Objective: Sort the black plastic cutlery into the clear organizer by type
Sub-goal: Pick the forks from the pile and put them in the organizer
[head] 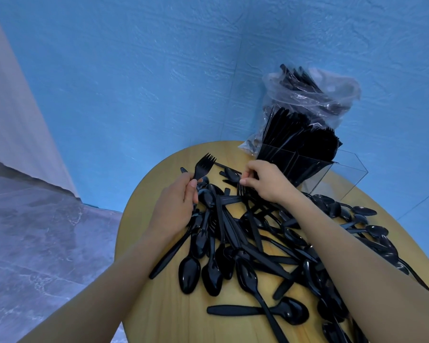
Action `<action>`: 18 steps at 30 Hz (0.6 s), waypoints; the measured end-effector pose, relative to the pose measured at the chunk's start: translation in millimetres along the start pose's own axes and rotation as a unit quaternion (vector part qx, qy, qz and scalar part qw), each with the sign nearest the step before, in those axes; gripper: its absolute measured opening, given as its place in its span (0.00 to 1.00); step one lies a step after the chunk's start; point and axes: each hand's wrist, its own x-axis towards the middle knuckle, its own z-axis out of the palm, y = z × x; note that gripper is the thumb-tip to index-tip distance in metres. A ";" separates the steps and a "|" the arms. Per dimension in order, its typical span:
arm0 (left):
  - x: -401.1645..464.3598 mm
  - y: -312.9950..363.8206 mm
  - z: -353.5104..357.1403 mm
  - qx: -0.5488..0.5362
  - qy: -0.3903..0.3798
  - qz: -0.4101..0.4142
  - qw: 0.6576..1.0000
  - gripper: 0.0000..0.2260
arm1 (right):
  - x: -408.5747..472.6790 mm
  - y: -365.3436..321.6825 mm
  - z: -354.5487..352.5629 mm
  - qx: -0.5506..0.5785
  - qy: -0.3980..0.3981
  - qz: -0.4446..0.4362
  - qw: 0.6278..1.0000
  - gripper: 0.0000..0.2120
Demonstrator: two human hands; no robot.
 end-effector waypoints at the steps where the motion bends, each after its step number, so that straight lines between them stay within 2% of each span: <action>1: 0.3 0.0 -0.2 0.000 -0.002 -0.002 1.000 0.12 | -1.6 1.8 -3.8 0.010 0.025 -0.006 1.000 0.04; 5: 0.7 2.8 -0.6 -0.005 -0.013 -0.007 1.000 0.12 | -13.2 8.8 -22.6 0.080 0.136 -0.016 0.987 0.03; 12: 3.9 18.7 -0.7 -0.092 0.005 -0.046 0.995 0.11 | -39.0 15.2 -48.8 0.136 0.336 -0.067 0.930 0.06; 15: 7.8 39.8 -0.1 -0.116 0.013 -0.040 0.992 0.10 | -48.9 7.7 -61.5 0.149 0.379 -0.088 0.909 0.05; 18: 11.0 63.9 2.9 -0.106 0.001 -0.010 0.994 0.11 | -60.7 -7.9 -73.0 0.163 0.383 -0.116 0.902 0.05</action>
